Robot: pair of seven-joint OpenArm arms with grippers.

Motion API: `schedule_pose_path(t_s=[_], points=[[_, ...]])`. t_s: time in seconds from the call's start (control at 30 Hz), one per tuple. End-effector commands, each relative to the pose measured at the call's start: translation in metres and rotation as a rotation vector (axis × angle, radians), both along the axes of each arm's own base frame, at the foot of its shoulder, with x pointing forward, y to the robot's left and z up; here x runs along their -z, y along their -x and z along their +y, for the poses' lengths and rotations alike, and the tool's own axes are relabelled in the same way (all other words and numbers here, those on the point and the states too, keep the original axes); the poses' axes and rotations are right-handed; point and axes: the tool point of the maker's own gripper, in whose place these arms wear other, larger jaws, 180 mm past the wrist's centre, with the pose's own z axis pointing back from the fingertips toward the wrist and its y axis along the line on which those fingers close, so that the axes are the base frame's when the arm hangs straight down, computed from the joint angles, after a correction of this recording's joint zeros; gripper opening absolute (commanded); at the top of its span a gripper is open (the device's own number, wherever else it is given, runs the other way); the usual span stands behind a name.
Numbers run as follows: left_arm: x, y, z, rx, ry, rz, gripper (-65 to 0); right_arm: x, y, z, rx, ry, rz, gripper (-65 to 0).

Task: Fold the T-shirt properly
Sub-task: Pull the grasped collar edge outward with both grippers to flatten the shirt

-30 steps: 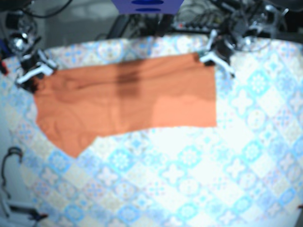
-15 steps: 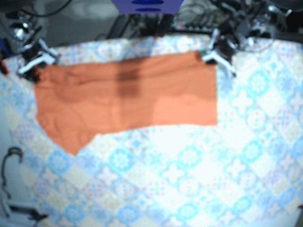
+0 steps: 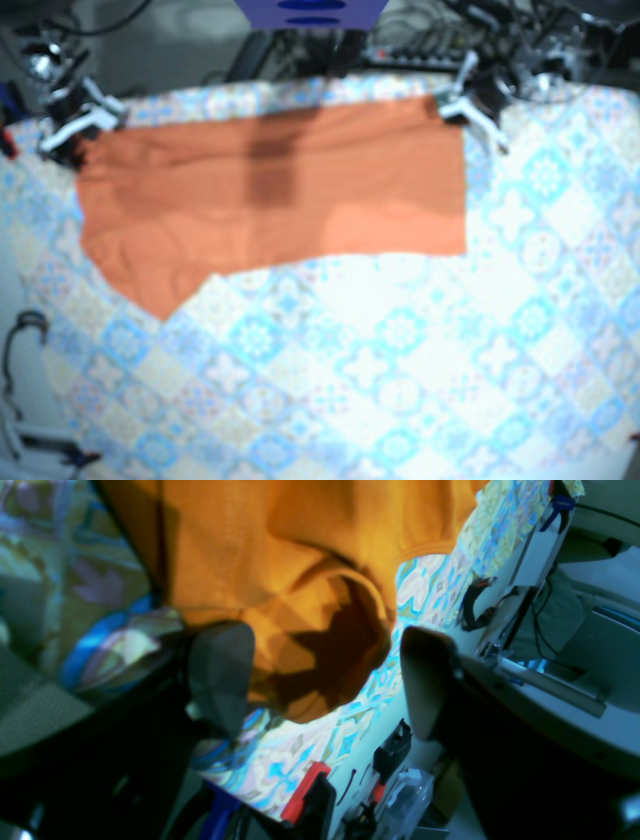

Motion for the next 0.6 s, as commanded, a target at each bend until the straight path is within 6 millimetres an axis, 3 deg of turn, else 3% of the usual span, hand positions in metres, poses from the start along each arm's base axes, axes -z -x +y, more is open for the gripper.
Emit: schedule_pose_path(t_s=[0.0,0.33,0.57], points=[[0.016,0.032,0.035,0.033,-0.169,0.126,-65.0,0.008,0.017,-0.003,-0.003,0.001,0.069,-18.2],[0.010,0.028,0.050,0.060,-0.178,0.117,-65.0,0.012,0.034,-0.002,-0.005,-0.003,0.101,-18.2],[0.006,0.025,0.058,0.072,-0.180,0.109,-65.0,0.009,0.035,0.000,-0.018,-0.002,0.100,-18.2]])
